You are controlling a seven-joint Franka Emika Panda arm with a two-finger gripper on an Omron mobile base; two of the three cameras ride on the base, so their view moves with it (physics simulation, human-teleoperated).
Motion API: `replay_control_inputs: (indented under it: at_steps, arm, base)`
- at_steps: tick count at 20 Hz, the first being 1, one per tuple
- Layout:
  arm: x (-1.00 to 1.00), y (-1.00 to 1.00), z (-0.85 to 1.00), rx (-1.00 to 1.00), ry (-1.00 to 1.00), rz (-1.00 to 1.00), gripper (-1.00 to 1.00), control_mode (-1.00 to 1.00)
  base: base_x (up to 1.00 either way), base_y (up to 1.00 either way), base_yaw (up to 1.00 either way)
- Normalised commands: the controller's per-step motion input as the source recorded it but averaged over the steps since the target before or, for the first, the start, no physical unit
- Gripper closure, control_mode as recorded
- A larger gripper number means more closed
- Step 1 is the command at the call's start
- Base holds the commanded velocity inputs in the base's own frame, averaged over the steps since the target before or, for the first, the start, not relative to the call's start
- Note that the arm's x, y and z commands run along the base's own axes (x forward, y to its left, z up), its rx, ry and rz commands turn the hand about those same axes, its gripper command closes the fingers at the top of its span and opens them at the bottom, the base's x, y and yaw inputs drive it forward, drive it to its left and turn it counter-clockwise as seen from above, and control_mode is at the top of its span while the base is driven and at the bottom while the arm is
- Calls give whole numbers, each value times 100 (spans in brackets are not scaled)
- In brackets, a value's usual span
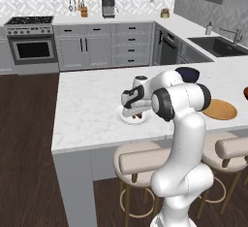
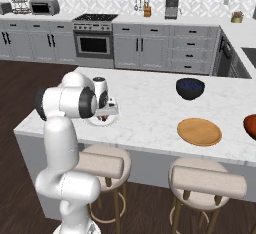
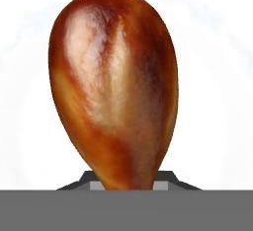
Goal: Pick the chicken drumstick and tomato from their plates and place them in the bowl. Then put the bowl in the fridge.
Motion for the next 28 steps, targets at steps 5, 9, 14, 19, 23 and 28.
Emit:
replay_control_inputs:
  at_steps: [5, 9, 14, 19, 23, 28]
  arm:
    - [-94, 0, 47, 0, -16, 0, 100, -100]
    - [-97, -1, 74, 0, -20, -5, 100, -100]
    - [-90, -7, 94, 0, -4, -16, 100, -100]
    - [-92, -10, 95, 0, 0, -17, 100, -100]
    - [-79, -16, 65, 0, 0, -11, 100, -100]
    - [-78, -8, 47, 1, 0, -6, 100, -100]
  base:
    - [0, 0, 0]
    - [0, 0, 0]
    - [0, 0, 0]
    - [0, 0, 0]
    - [0, 0, 0]
    - [0, 0, 0]
